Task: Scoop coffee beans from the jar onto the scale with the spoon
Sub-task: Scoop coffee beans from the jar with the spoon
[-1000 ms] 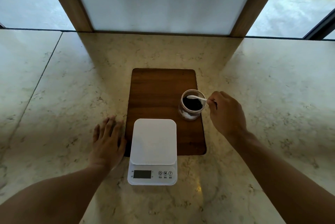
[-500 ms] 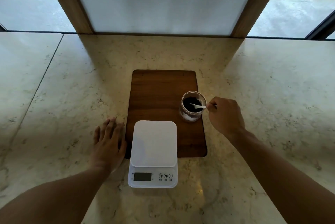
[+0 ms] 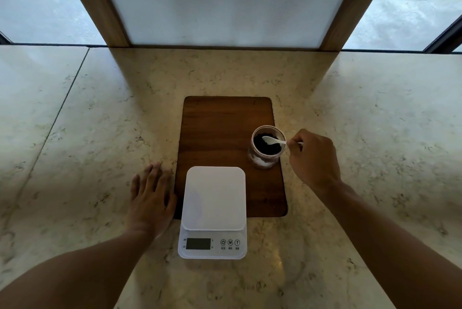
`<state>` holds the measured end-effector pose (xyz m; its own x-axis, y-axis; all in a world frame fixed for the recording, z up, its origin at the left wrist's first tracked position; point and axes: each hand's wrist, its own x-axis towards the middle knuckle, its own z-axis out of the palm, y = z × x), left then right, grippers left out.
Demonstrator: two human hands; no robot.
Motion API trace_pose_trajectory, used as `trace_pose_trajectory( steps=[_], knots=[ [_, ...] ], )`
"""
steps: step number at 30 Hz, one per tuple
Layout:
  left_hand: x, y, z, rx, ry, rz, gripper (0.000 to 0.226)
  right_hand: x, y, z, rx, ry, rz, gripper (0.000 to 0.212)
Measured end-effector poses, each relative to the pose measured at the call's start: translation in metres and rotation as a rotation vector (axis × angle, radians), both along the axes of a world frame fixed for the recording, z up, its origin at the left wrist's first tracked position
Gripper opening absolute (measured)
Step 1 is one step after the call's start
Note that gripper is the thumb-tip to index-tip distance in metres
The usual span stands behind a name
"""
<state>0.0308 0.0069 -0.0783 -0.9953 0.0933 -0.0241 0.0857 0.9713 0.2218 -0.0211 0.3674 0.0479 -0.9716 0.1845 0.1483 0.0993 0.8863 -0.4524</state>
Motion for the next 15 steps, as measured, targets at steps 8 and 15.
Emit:
trace_pose_trajectory(
  steps=[8,15],
  knots=[
    [-0.001,0.001,0.002,0.01,-0.003,0.003,0.064,0.003,-0.009,-0.007,0.018,-0.132,-0.021,0.016],
    [0.0,0.0,0.001,0.02,0.001,0.005,0.063,-0.008,-0.007,-0.009,-0.212,-0.252,-0.201,0.02]
  ],
)
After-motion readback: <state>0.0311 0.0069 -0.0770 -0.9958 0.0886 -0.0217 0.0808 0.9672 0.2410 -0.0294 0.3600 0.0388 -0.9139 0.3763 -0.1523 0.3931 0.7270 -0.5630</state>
